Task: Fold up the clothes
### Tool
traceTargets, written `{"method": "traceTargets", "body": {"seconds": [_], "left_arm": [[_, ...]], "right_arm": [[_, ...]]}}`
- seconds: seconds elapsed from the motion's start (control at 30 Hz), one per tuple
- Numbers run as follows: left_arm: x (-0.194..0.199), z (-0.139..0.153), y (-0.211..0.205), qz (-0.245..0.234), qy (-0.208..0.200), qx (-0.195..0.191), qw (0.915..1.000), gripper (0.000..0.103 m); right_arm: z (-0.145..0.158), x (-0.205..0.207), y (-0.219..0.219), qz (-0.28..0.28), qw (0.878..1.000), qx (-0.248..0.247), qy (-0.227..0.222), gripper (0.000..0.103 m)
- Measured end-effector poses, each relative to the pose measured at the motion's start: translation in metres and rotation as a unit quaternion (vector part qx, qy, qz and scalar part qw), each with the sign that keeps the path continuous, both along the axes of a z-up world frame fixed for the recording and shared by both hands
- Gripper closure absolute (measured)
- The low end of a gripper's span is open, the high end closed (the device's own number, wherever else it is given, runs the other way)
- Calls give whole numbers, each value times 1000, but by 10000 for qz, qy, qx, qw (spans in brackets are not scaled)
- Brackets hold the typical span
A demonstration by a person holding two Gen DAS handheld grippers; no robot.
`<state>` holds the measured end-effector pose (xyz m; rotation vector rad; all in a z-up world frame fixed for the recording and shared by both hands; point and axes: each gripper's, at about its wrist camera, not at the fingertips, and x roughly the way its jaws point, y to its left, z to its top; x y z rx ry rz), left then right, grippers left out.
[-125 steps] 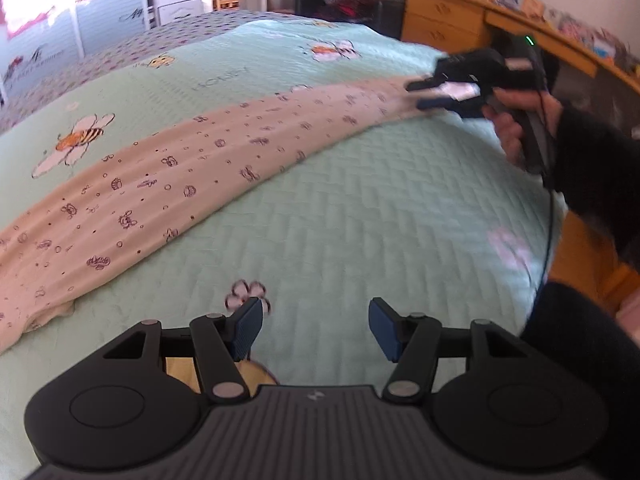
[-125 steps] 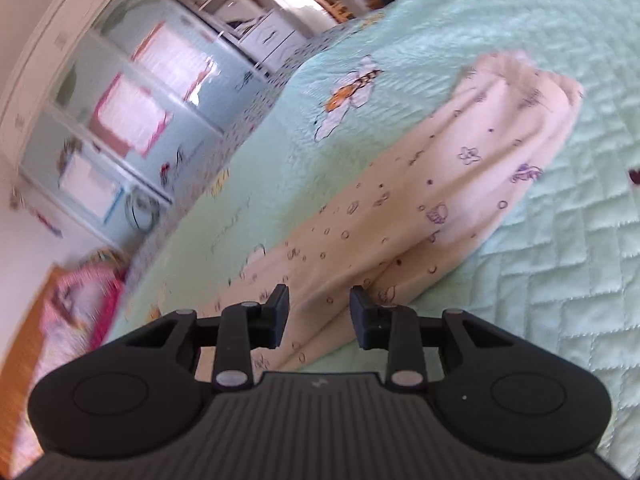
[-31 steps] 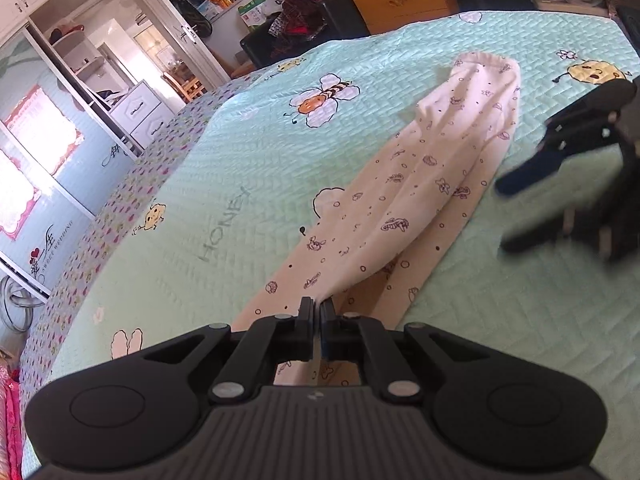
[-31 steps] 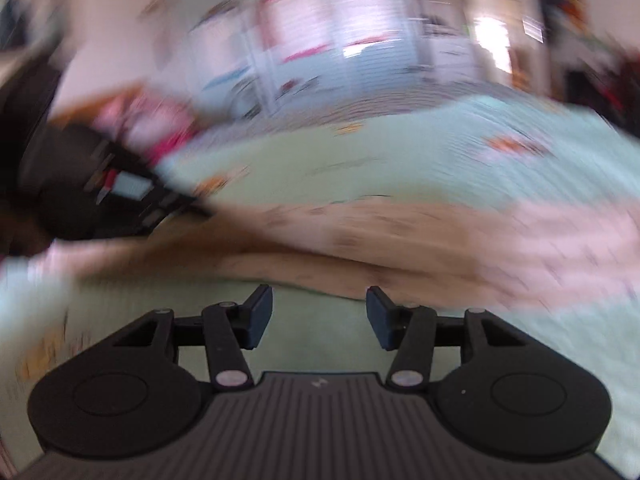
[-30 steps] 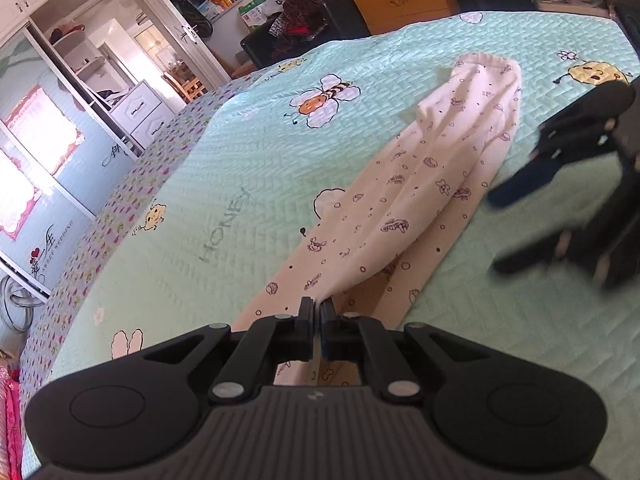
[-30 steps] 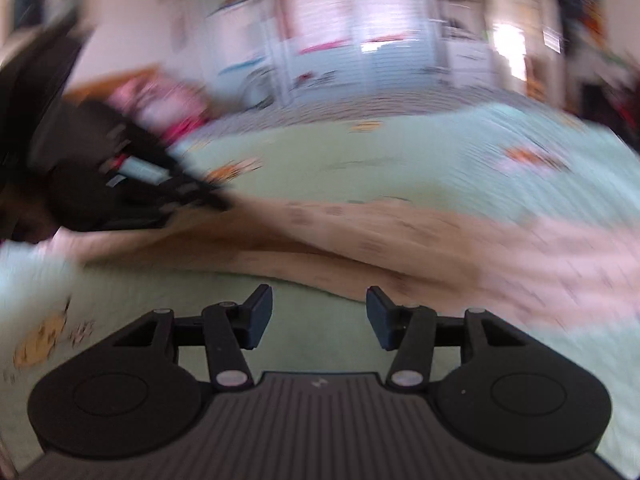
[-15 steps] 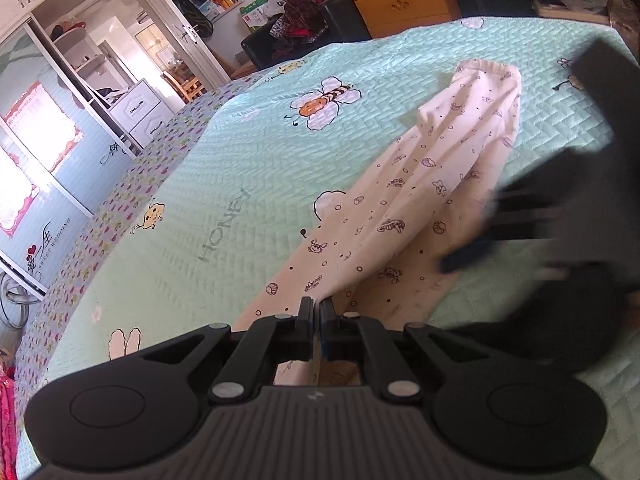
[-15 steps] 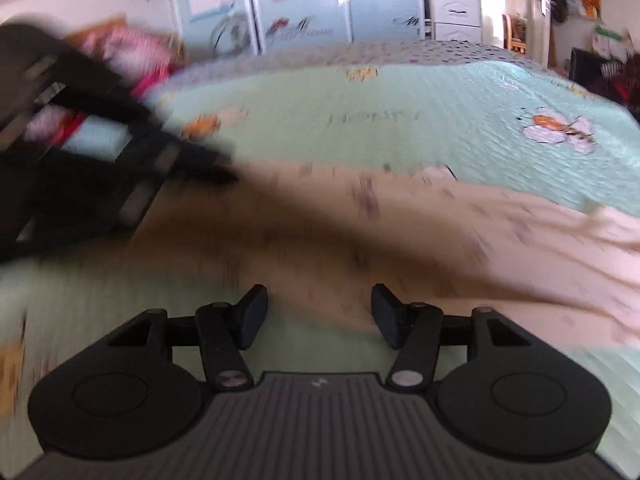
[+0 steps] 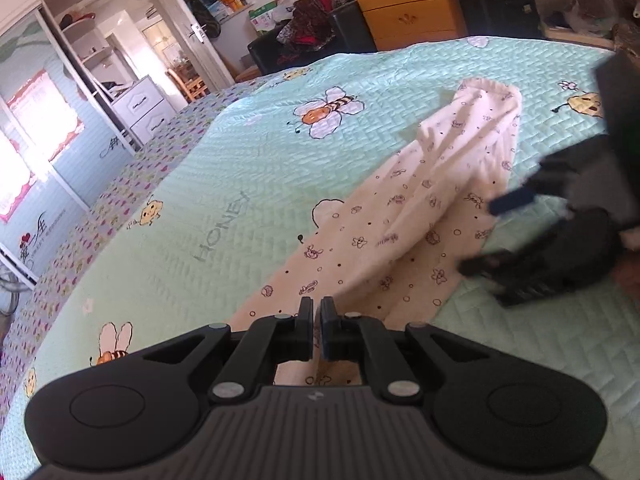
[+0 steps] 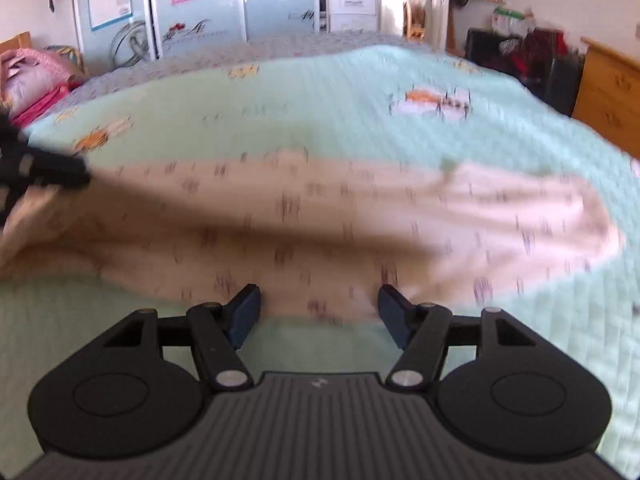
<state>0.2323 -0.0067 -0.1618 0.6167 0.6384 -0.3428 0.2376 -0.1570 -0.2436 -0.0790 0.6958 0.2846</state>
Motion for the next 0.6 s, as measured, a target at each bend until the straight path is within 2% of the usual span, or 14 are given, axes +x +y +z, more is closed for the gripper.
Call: {"method": "traceTargets", "body": {"seconds": [0.1, 0.23, 0.37, 0.5, 0.6], "left_arm": [[-2, -4, 0, -36, 19, -46, 10000, 98], [-2, -1, 9, 161, 21, -120, 9998, 97], [-26, 0, 35, 258, 56, -146, 9995, 97], [-59, -19, 78, 921, 347, -362, 9945, 97], [-81, -38, 103, 1309, 735, -672, 9864, 97]], "right_arm": [[1, -28, -10, -8, 9999, -32, -133, 36], [14, -21, -6, 12, 9983, 508, -295, 36], [13, -22, 10, 91, 9942, 1071, -63, 36], [4, -48, 33, 376, 9875, 1532, 4, 36], [2, -55, 71, 1060, 9879, 1127, -50, 36]]}}
